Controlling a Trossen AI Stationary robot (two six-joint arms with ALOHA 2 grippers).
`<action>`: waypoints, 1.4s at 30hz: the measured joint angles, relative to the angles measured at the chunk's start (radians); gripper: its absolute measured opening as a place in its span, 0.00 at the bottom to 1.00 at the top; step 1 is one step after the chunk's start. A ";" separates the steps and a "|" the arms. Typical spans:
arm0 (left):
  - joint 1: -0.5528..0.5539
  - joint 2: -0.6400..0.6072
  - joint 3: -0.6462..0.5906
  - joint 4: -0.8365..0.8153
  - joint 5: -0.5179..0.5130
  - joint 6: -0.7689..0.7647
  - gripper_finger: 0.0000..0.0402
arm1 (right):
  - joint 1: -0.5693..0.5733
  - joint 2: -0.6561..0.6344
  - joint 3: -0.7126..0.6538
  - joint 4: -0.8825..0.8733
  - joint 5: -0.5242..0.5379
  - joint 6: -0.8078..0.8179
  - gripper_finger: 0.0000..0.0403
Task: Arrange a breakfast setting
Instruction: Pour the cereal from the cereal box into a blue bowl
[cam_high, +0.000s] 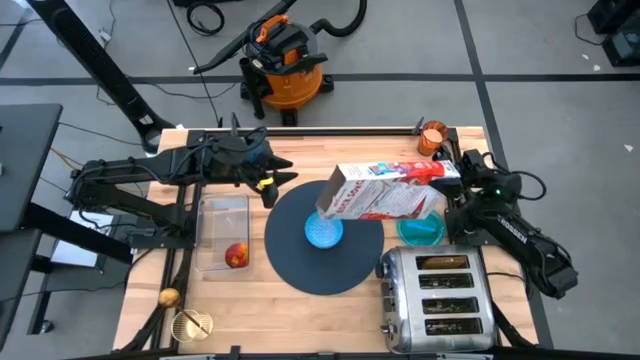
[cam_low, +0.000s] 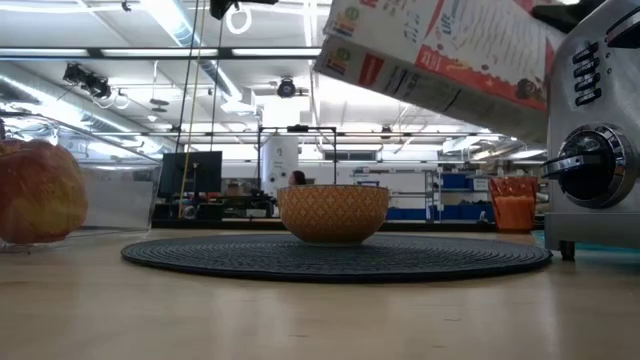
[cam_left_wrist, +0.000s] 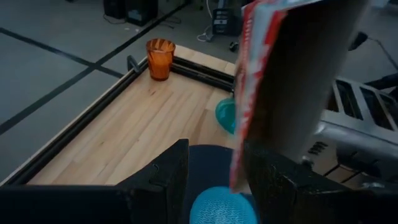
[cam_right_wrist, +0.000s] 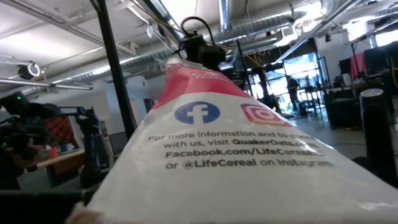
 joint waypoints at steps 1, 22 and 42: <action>-0.004 0.004 0.000 0.011 0.000 0.001 0.39 | 0.000 0.000 0.000 -0.011 0.002 -0.015 0.57; -0.137 0.170 -0.001 -0.213 -0.014 -0.173 0.39 | 0.069 -0.001 0.019 -0.125 0.056 -0.188 0.57; -0.246 0.245 0.001 -0.344 -0.115 -0.394 0.39 | 0.060 -0.002 0.128 -0.257 -0.066 -0.105 0.57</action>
